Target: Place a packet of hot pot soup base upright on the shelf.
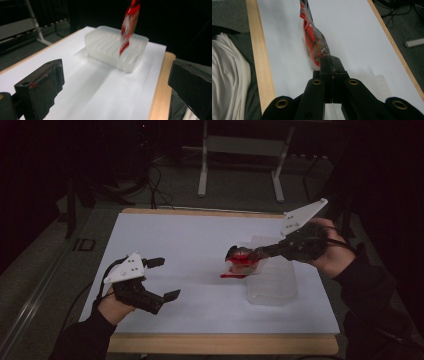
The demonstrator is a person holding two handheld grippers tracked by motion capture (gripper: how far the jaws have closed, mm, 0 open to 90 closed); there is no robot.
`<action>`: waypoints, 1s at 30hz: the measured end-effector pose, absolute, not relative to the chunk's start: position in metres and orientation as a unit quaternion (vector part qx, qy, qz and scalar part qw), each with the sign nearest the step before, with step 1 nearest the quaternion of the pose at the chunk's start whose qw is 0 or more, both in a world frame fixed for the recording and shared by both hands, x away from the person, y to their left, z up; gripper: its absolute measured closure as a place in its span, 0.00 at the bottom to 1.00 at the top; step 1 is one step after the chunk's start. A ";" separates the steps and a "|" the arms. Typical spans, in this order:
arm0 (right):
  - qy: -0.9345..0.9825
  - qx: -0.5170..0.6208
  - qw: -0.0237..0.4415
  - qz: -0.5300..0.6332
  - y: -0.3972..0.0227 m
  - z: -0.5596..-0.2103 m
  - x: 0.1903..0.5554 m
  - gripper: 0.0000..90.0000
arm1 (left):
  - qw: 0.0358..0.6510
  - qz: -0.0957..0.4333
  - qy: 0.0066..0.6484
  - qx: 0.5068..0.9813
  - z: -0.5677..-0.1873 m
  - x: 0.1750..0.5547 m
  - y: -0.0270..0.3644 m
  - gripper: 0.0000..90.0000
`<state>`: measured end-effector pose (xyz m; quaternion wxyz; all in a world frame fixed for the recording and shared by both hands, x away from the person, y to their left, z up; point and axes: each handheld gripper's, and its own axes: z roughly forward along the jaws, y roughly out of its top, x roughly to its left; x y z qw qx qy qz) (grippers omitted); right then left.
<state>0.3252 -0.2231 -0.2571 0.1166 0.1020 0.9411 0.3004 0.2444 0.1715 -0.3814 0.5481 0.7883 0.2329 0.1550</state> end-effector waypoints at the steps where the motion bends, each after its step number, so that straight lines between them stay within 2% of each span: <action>1: 0.941 0.107 0.120 0.299 -0.227 -0.256 0.324 1.00 | 0.545 0.158 0.239 0.788 -0.386 0.243 0.172 0.01; 6: 0.939 0.129 0.126 0.294 -0.247 -0.256 0.322 1.00 | 0.549 0.166 0.265 0.775 -0.410 0.237 0.180 0.00; 14: 0.933 0.143 0.132 0.304 -0.276 -0.264 0.318 1.00 | 0.548 0.143 0.285 0.774 -0.434 0.234 0.193 0.00; 30: 0.933 0.163 0.112 0.302 -0.305 -0.305 0.319 1.00 | 0.540 0.142 0.294 0.776 -0.450 0.232 0.200 0.00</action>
